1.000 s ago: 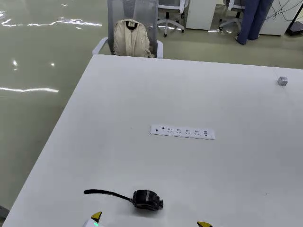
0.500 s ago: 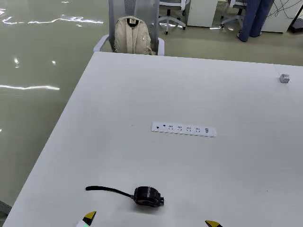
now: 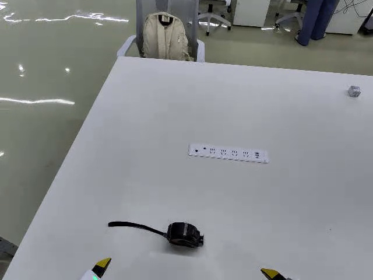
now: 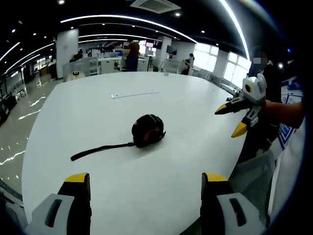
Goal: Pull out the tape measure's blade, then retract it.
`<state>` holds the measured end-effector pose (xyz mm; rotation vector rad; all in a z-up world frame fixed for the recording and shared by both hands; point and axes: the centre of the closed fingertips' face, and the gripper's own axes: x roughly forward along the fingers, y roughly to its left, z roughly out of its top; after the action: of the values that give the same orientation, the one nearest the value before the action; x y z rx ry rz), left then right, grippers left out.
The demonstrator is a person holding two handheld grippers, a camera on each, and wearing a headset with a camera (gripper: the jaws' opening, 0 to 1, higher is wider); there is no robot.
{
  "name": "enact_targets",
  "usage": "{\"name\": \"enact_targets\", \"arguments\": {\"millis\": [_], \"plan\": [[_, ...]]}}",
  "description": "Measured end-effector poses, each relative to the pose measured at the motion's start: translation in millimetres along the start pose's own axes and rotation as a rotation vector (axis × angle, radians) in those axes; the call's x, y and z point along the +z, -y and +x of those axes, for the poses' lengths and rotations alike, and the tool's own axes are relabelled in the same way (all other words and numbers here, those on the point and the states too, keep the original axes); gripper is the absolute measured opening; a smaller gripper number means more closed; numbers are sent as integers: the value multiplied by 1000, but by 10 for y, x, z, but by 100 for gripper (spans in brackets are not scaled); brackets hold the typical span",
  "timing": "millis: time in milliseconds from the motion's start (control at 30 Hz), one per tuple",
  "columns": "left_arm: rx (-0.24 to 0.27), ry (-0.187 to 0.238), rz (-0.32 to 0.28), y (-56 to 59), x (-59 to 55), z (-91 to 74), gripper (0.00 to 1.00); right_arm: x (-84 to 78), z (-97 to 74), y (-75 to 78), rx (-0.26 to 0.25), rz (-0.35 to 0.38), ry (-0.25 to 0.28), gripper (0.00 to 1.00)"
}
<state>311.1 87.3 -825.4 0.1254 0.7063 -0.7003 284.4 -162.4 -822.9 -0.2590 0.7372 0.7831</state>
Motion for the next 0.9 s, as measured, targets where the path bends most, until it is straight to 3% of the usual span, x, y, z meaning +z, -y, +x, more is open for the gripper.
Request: {"name": "enact_targets", "arguments": {"millis": [467,900], "plan": [[-1,3,3,-112,-20,-200,91,-71,-104,3,0,-9,-18,70],[8,-9,7,-178,-116,-353,91,-89,-170,47,-13,-11,-22,72]]}}
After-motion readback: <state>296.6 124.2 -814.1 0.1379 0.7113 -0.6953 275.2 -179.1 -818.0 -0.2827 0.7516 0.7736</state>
